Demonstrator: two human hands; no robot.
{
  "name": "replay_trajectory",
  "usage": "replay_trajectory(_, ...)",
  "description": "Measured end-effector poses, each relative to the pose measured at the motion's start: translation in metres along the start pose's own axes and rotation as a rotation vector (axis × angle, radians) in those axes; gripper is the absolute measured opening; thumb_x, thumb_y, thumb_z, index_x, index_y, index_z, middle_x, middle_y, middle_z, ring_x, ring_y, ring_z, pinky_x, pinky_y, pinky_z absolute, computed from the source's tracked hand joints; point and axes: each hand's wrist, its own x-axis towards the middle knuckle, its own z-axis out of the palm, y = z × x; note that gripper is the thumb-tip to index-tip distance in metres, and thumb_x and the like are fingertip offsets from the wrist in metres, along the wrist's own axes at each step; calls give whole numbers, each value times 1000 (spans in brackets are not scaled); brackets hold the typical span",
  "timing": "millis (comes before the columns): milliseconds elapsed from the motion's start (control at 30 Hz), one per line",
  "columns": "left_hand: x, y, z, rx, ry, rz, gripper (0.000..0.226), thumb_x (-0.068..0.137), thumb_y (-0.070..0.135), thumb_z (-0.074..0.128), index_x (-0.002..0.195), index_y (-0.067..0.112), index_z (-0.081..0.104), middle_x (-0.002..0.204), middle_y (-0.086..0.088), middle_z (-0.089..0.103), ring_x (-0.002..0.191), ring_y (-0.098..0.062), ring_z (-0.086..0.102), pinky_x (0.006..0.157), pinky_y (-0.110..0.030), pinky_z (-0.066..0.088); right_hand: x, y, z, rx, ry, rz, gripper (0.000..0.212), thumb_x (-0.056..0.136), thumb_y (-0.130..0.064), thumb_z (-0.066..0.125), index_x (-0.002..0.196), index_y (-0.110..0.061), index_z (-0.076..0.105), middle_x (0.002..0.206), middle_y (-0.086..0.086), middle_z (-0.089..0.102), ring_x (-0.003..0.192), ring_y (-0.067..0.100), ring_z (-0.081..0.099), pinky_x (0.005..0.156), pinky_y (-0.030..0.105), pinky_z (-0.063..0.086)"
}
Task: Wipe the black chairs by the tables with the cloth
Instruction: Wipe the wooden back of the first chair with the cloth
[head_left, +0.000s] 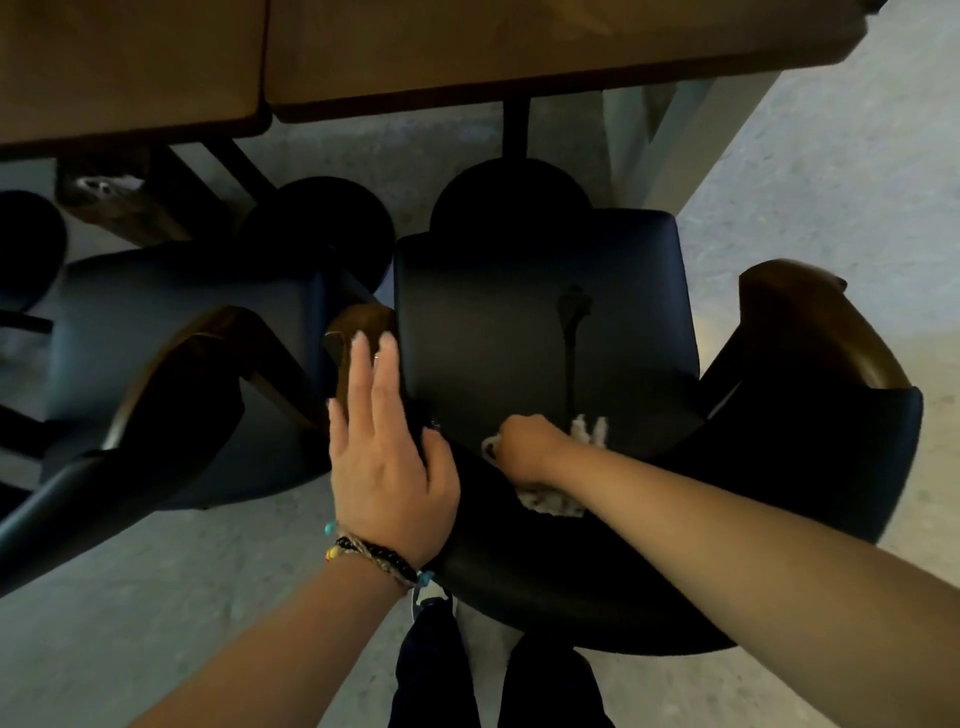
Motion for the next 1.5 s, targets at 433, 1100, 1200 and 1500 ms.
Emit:
replay_trajectory(433, -1, -8, 5, -64, 52, 88, 73, 88, 13, 39, 153, 22, 9, 160, -1, 13, 148, -17, 14, 108, -60, 33, -59, -24, -5, 435, 86, -336, 24, 98, -33, 45, 85, -26, 64, 83, -5, 67, 74, 7, 63, 65, 25, 50)
replay_trajectory(1100, 2, -5, 3, 82, -133, 76, 40, 91, 28, 50, 131, 30, 50, 136, 8, 52, 111, -13, 60, 115, -46, 23, -116, 2, -7, -116, 129, -252, 13, 92, -21, 52, 81, -23, 46, 69, -3, 48, 58, 16, 51, 50, 28, 40)
replay_trajectory(1200, 6, -2, 1, 134, -227, 79, 29, 88, 36, 49, 115, 35, 58, 103, 17, 66, 95, -4, 62, 112, -40, 25, -116, 42, -25, -323, 92, -27, 6, 85, -16, 59, 84, -22, 57, 75, 0, 55, 66, 20, 58, 57, 27, 42)
replay_trajectory(1500, 10, 1, 3, 313, -371, 110, 29, 81, 54, 44, 93, 37, 64, 64, 23, 58, 76, 0, 58, 102, -36, 30, -51, 15, -1, -29, 163, 97, 23, 92, -25, 55, 109, -13, 66, 112, 13, 66, 102, 30, 64, 73, 33, 46)
